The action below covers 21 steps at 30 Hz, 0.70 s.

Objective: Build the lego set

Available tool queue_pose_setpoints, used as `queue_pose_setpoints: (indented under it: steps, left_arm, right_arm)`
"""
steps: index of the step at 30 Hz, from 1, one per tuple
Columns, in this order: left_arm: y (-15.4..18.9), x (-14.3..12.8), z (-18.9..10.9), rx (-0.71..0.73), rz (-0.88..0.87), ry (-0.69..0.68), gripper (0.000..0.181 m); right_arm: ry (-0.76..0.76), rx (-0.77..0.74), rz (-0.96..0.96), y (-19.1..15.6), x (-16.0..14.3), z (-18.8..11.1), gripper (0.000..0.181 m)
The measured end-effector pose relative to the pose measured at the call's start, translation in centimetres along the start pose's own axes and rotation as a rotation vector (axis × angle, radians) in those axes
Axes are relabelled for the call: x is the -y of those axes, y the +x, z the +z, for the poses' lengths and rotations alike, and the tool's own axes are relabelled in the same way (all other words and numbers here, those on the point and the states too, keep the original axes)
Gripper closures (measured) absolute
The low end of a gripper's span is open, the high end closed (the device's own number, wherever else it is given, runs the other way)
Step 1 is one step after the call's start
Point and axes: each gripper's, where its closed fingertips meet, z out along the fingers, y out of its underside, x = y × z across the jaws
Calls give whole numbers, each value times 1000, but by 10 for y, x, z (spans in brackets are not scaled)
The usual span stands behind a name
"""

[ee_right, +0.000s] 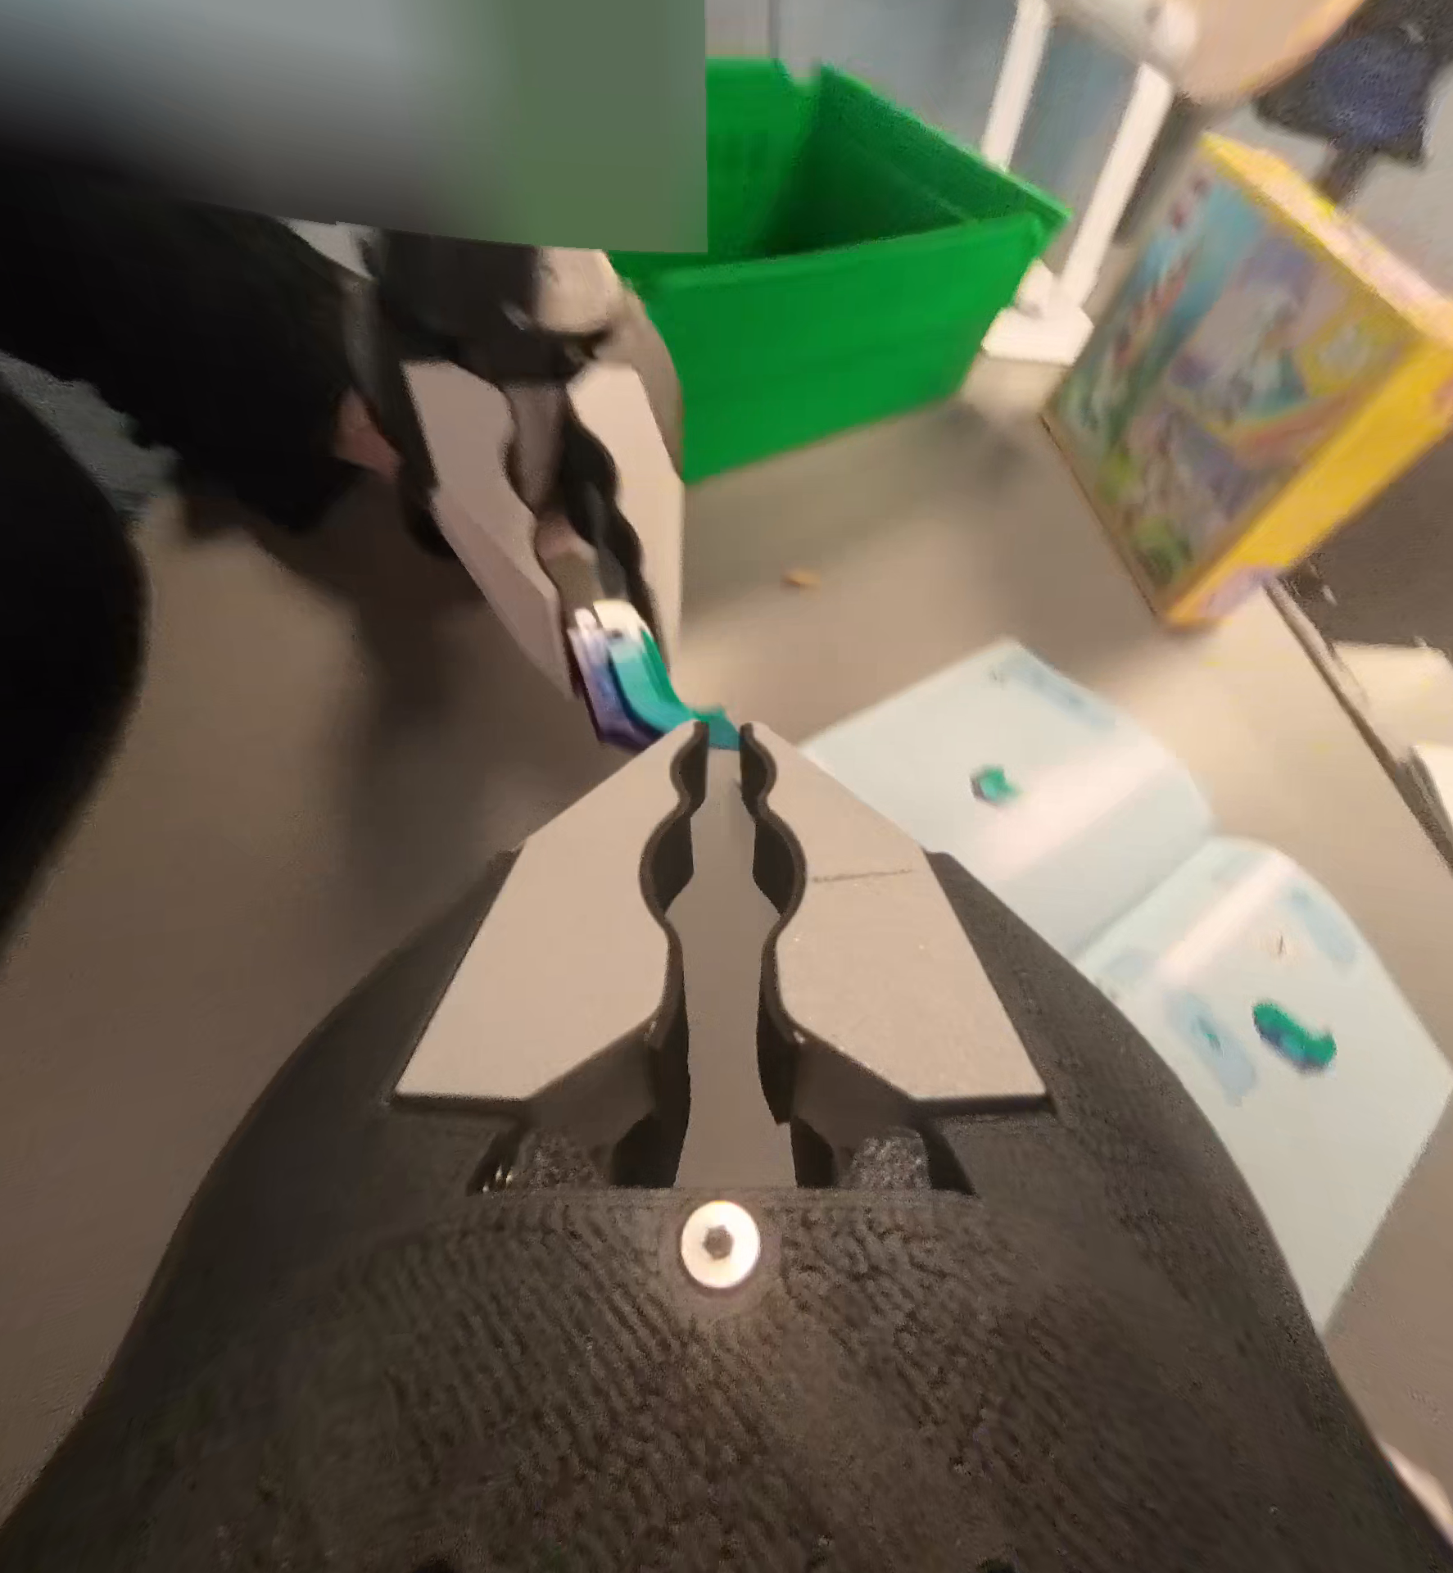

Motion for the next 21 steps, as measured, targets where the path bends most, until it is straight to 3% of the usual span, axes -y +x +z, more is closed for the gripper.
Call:
queue_pose_setpoints:
  steps: [6, 21]
  left_arm:
    - [15, 1, 2, -78, 25, 4, 158]
    - [23, -1, 3, -112, 55, -10, 158]
  right_arm:
    - [-107, 222, -182, -43, 10, 20, 176]
    - [-234, 328, -246, -50, 1, 25, 175]
